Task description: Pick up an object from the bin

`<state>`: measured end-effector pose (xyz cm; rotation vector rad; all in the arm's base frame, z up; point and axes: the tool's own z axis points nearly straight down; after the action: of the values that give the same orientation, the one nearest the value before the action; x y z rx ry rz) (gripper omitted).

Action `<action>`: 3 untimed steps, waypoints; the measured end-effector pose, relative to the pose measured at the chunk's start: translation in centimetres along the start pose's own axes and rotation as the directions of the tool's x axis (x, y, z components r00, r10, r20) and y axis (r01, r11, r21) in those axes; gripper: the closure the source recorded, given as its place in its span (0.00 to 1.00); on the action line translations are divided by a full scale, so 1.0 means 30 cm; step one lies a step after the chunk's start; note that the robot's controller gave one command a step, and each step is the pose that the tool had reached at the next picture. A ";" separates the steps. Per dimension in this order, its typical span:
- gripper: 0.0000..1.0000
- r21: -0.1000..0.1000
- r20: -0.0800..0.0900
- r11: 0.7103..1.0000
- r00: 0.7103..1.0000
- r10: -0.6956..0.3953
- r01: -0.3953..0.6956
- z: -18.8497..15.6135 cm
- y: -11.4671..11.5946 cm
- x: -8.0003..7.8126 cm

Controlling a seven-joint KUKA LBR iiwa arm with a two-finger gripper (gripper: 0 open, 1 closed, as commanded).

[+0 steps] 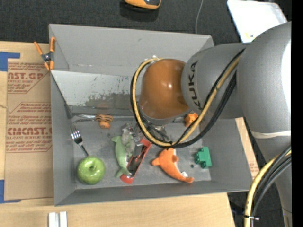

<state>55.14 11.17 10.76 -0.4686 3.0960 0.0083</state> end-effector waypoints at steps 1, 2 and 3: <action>1.00 0.000 0.000 1.000 1.000 0.000 0.000 0.000 0.000 0.000; 1.00 -0.003 0.005 0.995 0.995 -0.095 0.095 0.031 -0.082 -0.005; 1.00 0.002 0.015 0.985 0.985 -0.172 0.172 0.040 -0.115 0.051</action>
Offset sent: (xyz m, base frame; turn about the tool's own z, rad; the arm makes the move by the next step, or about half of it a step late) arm 0.0119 -0.0405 -0.0165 -0.1332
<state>54.72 7.43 9.52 -0.7301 3.0289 0.0085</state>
